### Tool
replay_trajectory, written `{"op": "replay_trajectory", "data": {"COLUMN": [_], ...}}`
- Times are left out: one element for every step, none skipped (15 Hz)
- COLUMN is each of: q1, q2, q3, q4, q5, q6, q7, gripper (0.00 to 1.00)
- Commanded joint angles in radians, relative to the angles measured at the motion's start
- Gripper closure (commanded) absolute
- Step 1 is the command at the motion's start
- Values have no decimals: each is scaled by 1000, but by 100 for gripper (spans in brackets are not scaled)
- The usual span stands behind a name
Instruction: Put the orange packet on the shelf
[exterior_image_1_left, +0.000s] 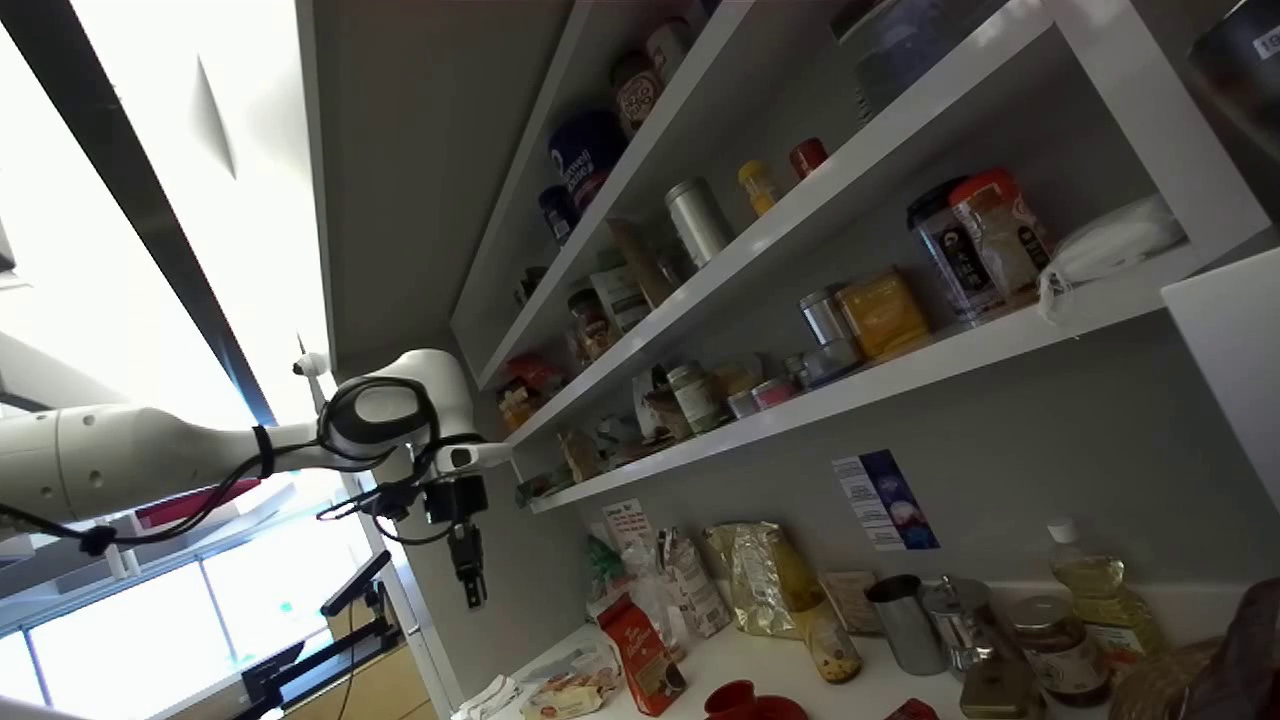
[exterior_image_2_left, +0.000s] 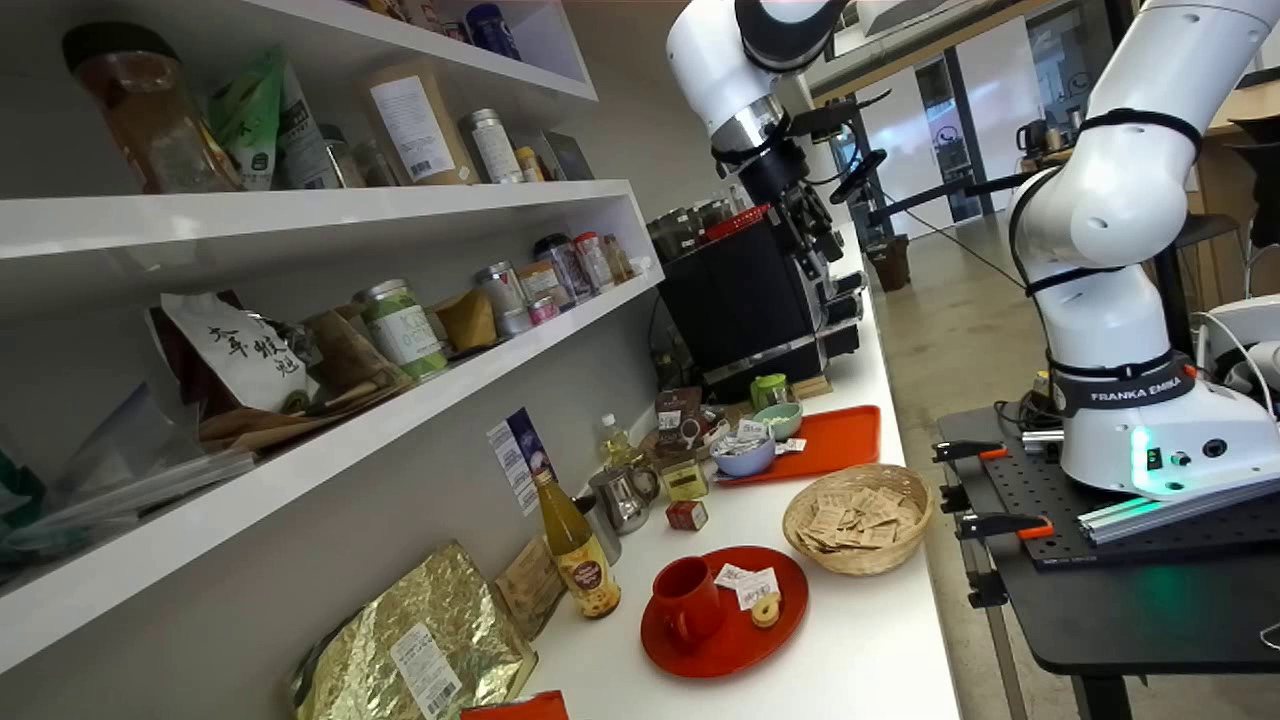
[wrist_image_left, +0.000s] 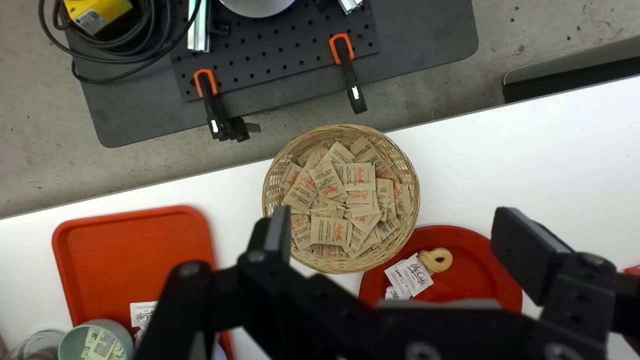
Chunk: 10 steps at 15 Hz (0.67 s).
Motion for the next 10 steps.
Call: {"op": "replay_trajectory", "data": {"q1": [-8, -8, -8, -5, -3, 6, 11, 25, 35, 53], "q2": [0, 0, 0, -12, -15, -18, -20, -33, -33, -32], "q3": [5, 5, 3, 2, 3, 5, 8, 19, 22, 29], "q4": [2, 2, 6, 2, 0, -8, -14, -33, -39, -53], "q5": [3, 3, 1, -1, -2, 8, 10, 10, 18, 34], "q6": [-2, -2, -17, -8, -5, 3, 12, 37, 47, 62], "q7": [-4, -4, -6, -14, -17, -27, -33, -45, -54, -66], "gripper": [0, 0, 0, 0, 0, 0, 0, 0, 0, 0]}}
